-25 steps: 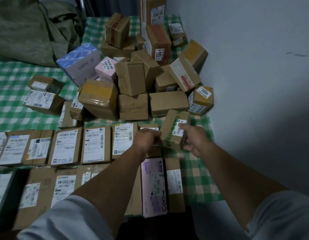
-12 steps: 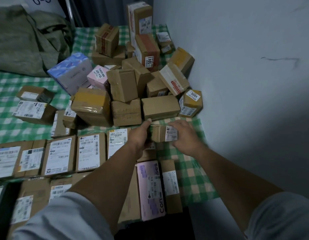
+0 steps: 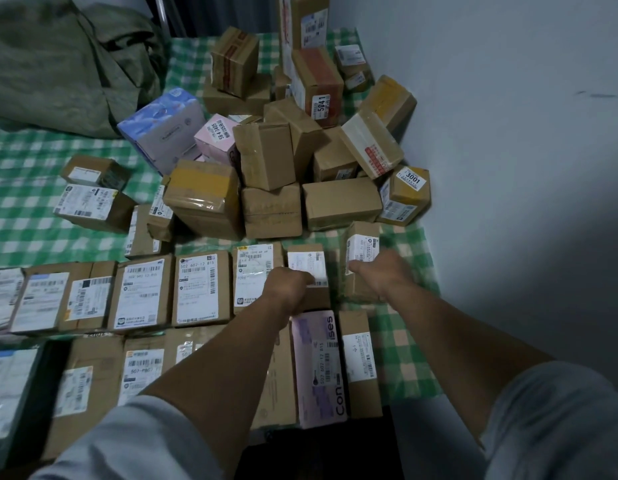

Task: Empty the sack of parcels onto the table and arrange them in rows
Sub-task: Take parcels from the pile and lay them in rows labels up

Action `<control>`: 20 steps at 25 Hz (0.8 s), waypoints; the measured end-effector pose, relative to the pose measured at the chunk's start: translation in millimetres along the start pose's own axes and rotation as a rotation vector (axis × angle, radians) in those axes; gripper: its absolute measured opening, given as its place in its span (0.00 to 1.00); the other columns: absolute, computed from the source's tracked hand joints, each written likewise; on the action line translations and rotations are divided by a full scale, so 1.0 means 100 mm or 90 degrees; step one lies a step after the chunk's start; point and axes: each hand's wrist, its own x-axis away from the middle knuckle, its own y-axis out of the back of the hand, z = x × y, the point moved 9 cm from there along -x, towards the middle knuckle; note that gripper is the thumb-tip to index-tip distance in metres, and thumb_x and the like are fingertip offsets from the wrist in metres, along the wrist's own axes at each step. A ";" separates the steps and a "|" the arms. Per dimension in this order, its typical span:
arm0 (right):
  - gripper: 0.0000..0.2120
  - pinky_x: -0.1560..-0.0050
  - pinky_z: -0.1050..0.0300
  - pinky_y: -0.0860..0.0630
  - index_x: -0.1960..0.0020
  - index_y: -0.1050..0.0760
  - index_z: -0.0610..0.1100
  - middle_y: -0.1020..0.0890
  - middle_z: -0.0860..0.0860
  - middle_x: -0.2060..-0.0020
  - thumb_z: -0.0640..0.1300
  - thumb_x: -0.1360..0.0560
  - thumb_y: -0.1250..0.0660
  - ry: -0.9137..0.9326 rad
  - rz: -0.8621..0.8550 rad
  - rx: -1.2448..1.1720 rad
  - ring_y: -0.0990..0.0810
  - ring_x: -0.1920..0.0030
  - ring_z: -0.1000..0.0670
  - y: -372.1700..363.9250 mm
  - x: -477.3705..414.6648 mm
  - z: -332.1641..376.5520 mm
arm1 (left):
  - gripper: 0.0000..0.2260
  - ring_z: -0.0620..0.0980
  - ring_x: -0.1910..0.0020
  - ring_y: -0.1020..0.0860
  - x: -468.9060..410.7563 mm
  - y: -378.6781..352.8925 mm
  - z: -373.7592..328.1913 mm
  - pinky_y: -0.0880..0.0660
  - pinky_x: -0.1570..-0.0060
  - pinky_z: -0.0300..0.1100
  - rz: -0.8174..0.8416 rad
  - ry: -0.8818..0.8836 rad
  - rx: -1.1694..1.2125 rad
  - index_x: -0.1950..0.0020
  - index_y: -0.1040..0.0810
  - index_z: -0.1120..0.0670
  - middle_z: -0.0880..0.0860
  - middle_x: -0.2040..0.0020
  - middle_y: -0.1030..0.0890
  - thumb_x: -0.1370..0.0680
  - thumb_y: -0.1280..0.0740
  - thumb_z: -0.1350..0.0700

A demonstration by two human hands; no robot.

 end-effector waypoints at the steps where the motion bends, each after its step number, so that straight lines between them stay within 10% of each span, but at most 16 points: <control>1: 0.19 0.65 0.60 0.30 0.41 0.20 0.45 0.15 0.46 0.45 0.54 0.26 0.26 0.000 0.008 0.023 0.21 0.58 0.48 -0.08 -0.02 0.00 | 0.13 0.56 0.60 0.21 -0.02 0.02 0.04 0.21 0.58 0.47 -0.004 0.005 0.002 0.43 0.20 0.63 0.64 0.46 0.17 0.24 0.29 0.58; 11: 0.22 0.50 0.52 0.20 0.42 0.21 0.45 0.15 0.48 0.47 0.60 0.27 0.27 0.024 0.062 0.099 0.17 0.49 0.43 -0.44 -0.04 0.03 | 0.06 0.57 0.56 0.21 -0.14 0.08 0.13 0.20 0.46 0.59 -0.013 0.005 0.028 0.50 0.21 0.61 0.59 0.55 0.19 0.24 0.29 0.60; 20: 0.09 0.59 0.55 0.26 0.53 0.28 0.44 0.22 0.48 0.60 0.49 0.23 0.33 0.019 0.044 0.134 0.22 0.59 0.46 -0.18 0.02 0.12 | 0.11 0.55 0.60 0.23 -0.12 0.13 -0.03 0.25 0.57 0.48 -0.016 -0.026 0.030 0.44 0.20 0.63 0.57 0.58 0.21 0.23 0.30 0.58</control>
